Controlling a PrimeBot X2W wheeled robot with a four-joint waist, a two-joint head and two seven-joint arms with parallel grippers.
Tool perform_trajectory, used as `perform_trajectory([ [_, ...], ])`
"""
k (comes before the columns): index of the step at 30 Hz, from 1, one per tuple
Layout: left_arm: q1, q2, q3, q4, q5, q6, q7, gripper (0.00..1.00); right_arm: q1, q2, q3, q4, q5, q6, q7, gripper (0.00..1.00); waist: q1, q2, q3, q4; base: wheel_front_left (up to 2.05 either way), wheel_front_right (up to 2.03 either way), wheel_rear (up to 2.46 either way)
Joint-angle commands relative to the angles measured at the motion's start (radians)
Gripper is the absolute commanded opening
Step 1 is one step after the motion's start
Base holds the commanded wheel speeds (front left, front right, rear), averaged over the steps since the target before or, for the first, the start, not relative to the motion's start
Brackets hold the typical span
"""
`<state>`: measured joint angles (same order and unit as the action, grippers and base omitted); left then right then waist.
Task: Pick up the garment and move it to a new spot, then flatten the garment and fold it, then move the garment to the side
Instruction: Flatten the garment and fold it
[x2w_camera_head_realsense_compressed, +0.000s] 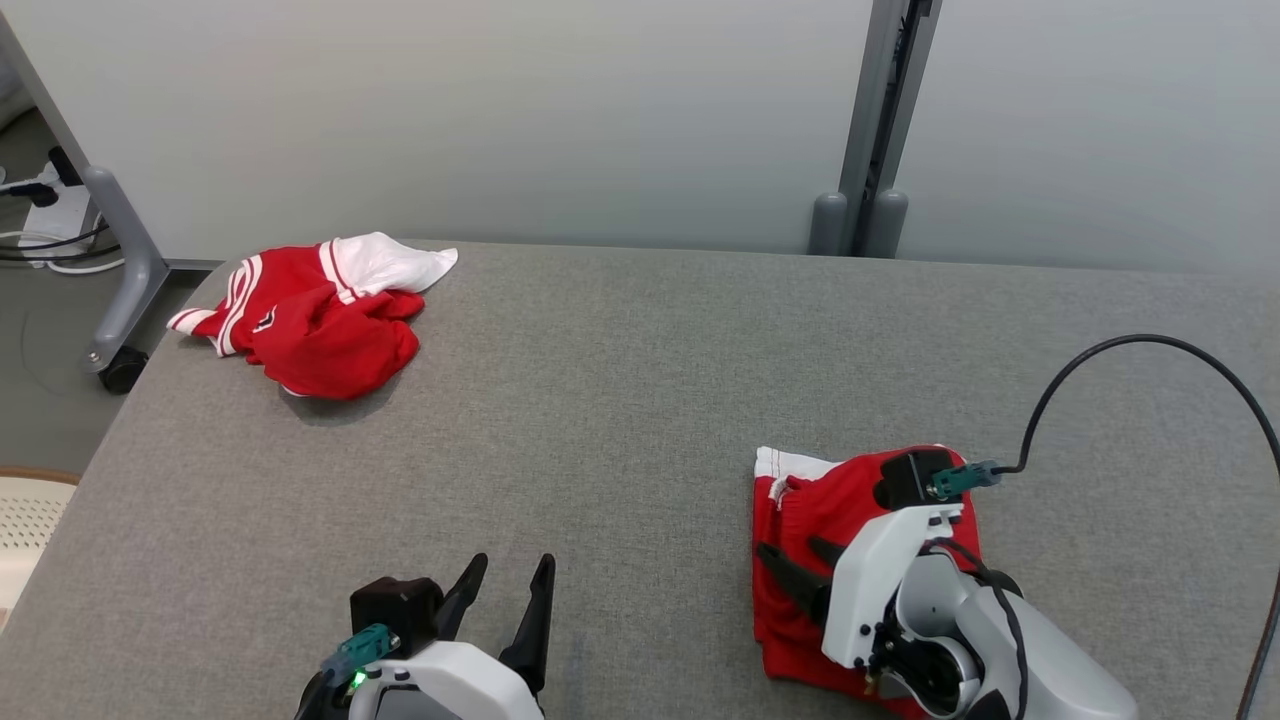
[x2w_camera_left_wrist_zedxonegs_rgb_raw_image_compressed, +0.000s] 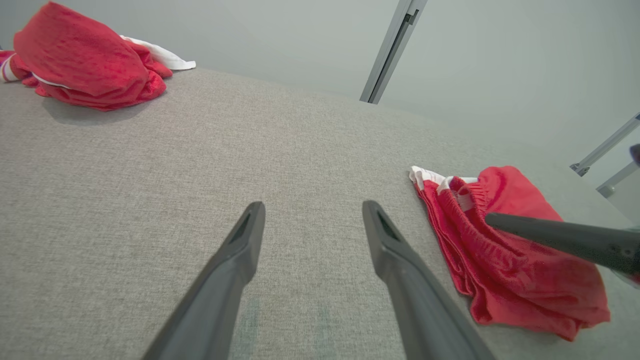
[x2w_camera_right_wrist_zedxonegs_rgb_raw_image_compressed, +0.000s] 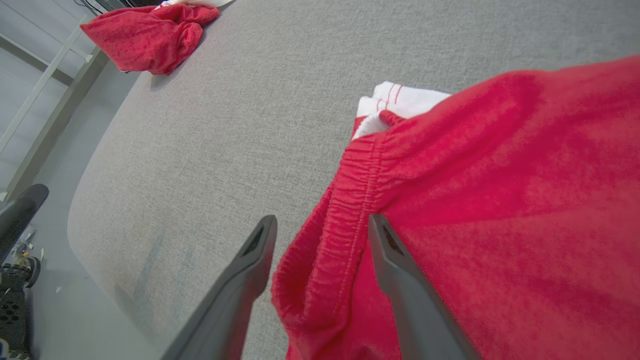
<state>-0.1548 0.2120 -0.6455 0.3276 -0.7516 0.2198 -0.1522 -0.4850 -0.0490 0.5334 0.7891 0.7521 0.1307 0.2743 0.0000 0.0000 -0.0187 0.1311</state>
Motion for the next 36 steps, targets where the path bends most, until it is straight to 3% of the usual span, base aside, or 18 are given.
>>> perform_trajectory([
  [1, -0.017, 0.005, 0.003, 0.003, -0.007, -0.005, -0.006, 1.0, -0.014, -0.004, 0.016, 0.005, 0.012, 0.0, -0.014, 1.0, 0.0, 0.0, -0.001, -0.001, 0.0, 0.0, 0.0],
  [9, -0.016, 0.008, 0.006, 0.007, -0.01, -0.001, -0.014, 1.0, -0.045, -0.004, 0.106, -0.025, 0.072, 0.0, -0.089, 1.0, 0.0, 0.0, -0.006, -0.017, 0.0, 0.0, 0.0],
  [17, -0.02, 0.015, 0.013, -0.01, 0.0, 0.01, -0.035, 1.0, -0.094, -0.007, 0.062, 0.002, -0.06, 0.0, -0.3, 1.0, 0.0, 0.0, -0.014, -0.046, 0.0, 0.0, 0.0],
  [22, -0.025, 0.022, 0.03, -0.03, 0.015, 0.027, -0.061, 1.0, -0.094, -0.033, -0.06, 0.025, -0.185, 0.0, -0.472, 1.0, 0.0, 0.0, -0.023, -0.074, 0.0, 0.0, 0.0],
  [26, -0.024, 0.028, 0.04, -0.039, 0.035, 0.043, -0.081, 1.0, -0.053, -0.053, -0.201, -0.001, -0.296, 0.0, -0.53, 1.0, 0.0, 0.0, -0.029, -0.092, 0.0, 0.0, 0.0],
  [32, -0.009, 0.038, 0.055, -0.043, 0.074, 0.064, -0.104, 1.0, 0.098, -0.05, -0.431, -0.172, -0.45, 0.0, -0.54, 1.0, 0.0, 0.0, -0.031, -0.112, 0.0, 0.0, 0.0],
  [36, 0.014, 0.042, 0.079, -0.059, 0.104, 0.069, -0.112, 1.0, 0.218, -0.027, -0.519, -0.318, -0.528, 0.0, -0.54, 1.0, 0.0, 0.0, -0.03, -0.122, 0.0, 0.0, 0.0],
])
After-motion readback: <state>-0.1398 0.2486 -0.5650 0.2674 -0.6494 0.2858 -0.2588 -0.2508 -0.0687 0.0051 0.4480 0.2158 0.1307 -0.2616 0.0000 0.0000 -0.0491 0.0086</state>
